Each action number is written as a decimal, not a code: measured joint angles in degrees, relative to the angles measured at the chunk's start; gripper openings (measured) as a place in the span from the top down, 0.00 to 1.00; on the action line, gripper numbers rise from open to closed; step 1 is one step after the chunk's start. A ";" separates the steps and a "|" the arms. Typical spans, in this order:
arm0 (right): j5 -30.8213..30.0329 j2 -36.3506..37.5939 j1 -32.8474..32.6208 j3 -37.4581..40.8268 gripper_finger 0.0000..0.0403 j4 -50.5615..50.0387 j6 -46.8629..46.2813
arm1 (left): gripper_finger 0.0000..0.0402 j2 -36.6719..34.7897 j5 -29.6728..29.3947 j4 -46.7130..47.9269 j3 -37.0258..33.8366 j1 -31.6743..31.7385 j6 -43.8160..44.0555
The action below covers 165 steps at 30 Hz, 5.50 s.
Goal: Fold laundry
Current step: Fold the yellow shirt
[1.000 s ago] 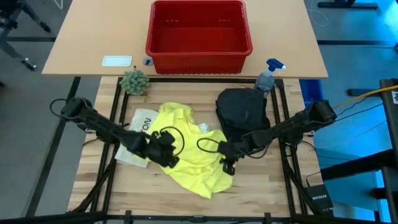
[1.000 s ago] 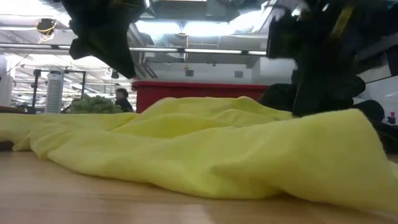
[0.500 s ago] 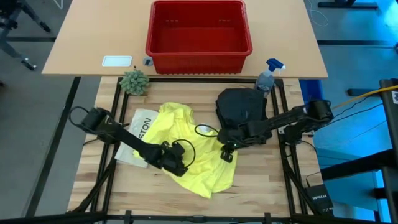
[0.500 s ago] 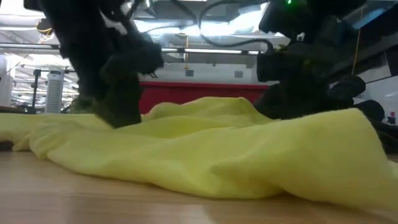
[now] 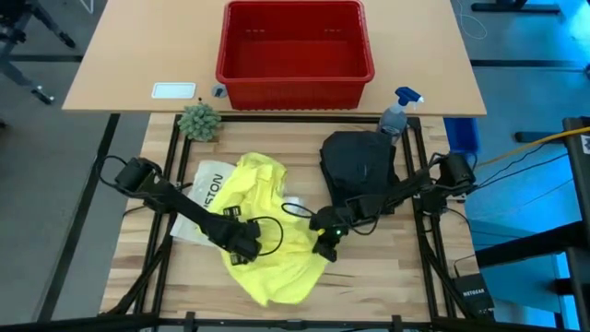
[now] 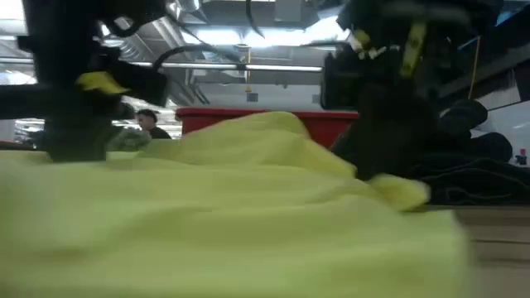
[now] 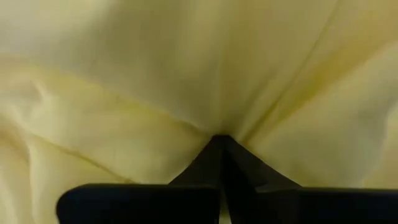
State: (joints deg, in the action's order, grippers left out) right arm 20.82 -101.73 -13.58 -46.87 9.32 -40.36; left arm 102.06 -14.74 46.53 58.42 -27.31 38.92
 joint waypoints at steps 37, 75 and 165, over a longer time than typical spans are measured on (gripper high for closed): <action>-15.30 13.86 0.81 0.02 1.00 -9.73 4.90 | 0.69 -6.11 -8.93 -23.73 3.44 -23.54 17.05; -17.15 16.22 -1.94 0.02 0.97 -12.85 22.63 | 0.99 -5.26 -8.53 -29.30 2.81 -18.01 28.30; -8.64 5.20 21.67 -81.53 1.00 -73.71 52.15 | 1.00 -47.69 -41.95 -37.63 16.03 -0.60 -43.92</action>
State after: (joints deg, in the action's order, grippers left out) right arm 12.18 -96.53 8.09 -128.40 -64.39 11.79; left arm 54.37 -56.69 8.91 74.46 -27.91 -5.00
